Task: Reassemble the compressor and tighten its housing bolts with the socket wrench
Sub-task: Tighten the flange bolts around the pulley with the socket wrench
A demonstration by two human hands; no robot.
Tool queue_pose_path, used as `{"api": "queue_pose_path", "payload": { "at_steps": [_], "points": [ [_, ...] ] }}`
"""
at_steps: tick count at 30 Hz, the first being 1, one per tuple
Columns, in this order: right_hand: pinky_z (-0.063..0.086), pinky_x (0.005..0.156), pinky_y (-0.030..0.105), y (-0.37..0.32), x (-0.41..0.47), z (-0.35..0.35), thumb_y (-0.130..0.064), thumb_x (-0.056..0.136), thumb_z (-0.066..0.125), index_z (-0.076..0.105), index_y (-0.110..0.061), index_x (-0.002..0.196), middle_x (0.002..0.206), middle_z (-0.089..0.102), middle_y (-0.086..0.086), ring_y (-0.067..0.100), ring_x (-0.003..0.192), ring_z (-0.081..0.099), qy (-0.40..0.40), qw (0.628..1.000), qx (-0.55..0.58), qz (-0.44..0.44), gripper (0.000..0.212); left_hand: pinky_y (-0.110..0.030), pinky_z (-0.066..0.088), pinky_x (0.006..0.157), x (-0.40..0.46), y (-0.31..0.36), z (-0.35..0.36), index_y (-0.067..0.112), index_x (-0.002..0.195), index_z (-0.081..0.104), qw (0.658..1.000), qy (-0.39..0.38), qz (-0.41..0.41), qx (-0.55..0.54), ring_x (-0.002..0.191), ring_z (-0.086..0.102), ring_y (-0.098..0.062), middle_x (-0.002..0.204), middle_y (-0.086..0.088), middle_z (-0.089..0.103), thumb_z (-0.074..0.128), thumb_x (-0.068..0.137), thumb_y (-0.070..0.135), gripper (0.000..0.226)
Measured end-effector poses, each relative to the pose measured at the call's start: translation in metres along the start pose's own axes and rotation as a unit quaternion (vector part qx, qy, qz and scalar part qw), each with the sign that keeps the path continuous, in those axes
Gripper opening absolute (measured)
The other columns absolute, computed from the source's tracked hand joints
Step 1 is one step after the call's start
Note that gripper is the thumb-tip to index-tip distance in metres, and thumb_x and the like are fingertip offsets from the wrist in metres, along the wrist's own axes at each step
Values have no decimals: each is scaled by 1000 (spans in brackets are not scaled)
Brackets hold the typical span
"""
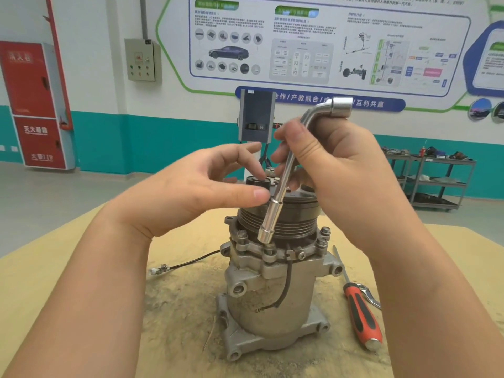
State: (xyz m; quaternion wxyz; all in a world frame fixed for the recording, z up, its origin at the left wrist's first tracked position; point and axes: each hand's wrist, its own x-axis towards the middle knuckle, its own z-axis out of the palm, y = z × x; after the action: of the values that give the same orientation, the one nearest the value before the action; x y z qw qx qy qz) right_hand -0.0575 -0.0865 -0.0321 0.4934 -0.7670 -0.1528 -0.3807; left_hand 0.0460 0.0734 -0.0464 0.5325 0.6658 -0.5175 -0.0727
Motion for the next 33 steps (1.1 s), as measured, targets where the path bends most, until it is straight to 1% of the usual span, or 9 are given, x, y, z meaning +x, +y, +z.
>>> {"api": "queue_pose_path", "payload": {
  "at_steps": [4, 7, 14, 17, 21, 24, 26, 31, 33],
  "points": [
    [47, 60, 25, -1, 5, 0, -35, 92, 53, 66, -11, 96, 69, 66, -6, 15, 64, 63, -19, 1000, -16, -1, 27, -40, 36, 111, 3, 6, 9, 27, 89, 74, 1000, -10, -2, 15, 124, 54, 2, 131, 18, 62, 79, 63, 42, 30],
    [47, 59, 26, 0, 9, 2, -29, 97, 53, 66, -8, 99, 69, 65, -5, 12, 60, 61, -20, 1000, -24, -3, 25, -42, 43, 105, 5, 7, 13, 18, 95, 73, 999, -2, -4, 41, 107, 64, -14, 113, 3, 72, 81, 66, 40, 37],
    [46, 56, 24, 0, 11, 2, -27, 99, 53, 65, 0, 99, 65, 66, -4, 10, 57, 61, -24, 999, -37, -2, 30, -22, 53, 80, 8, 4, 16, -2, 79, 69, 1000, 23, 1, -9, 83, 68, -11, 93, -6, 76, 82, 68, 27, 34],
    [47, 58, 29, 0, 10, -1, -26, 99, 53, 65, 2, 97, 67, 66, -2, 15, 57, 58, -31, 999, -35, 3, 31, -15, 51, 75, 9, 5, 18, -1, 75, 68, 1000, 12, 7, -21, 82, 68, -6, 87, 6, 76, 81, 67, 24, 30],
    [49, 60, 30, -1, 8, -3, -21, 99, 53, 66, -2, 97, 67, 65, -3, 21, 63, 59, -52, 998, -10, 25, 23, -14, 50, 77, 9, 2, 19, -2, 83, 70, 1000, 12, 3, -17, 86, 69, -5, 89, 7, 76, 79, 70, 21, 28],
    [50, 65, 28, -1, 6, -9, -14, 99, 52, 66, -17, 104, 76, 69, -4, 15, 73, 65, -104, 993, 25, 46, 15, -12, 48, 79, 8, 3, 20, 20, 89, 79, 999, 0, 12, -32, 90, 69, -4, 91, 7, 76, 77, 72, 19, 17],
    [49, 68, 25, 0, 5, -16, -16, 92, 55, 65, -18, 107, 83, 73, -2, 15, 80, 69, -129, 989, 52, 51, 18, -12, 49, 78, 9, 3, 21, 29, 89, 79, 999, -1, 22, -42, 90, 68, -3, 91, 10, 75, 78, 72, 20, 20],
    [53, 70, 20, 0, 5, -19, -20, 78, 68, 72, -20, 92, 82, 76, 1, 12, 78, 72, -113, 989, 88, 40, 14, -13, 49, 65, 9, 3, 23, 16, 76, 73, 997, 45, 20, -61, 69, 65, -4, 73, 10, 69, 81, 67, 24, 14],
    [54, 75, 26, 1, 6, -16, -27, 71, 77, 74, -22, 81, 78, 76, 0, 11, 76, 72, -83, 994, 63, 32, 11, -14, 48, 63, 9, 3, 23, 17, 70, 69, 997, 45, 20, -58, 66, 62, -4, 69, 12, 66, 81, 68, 21, 13]
  ]
}}
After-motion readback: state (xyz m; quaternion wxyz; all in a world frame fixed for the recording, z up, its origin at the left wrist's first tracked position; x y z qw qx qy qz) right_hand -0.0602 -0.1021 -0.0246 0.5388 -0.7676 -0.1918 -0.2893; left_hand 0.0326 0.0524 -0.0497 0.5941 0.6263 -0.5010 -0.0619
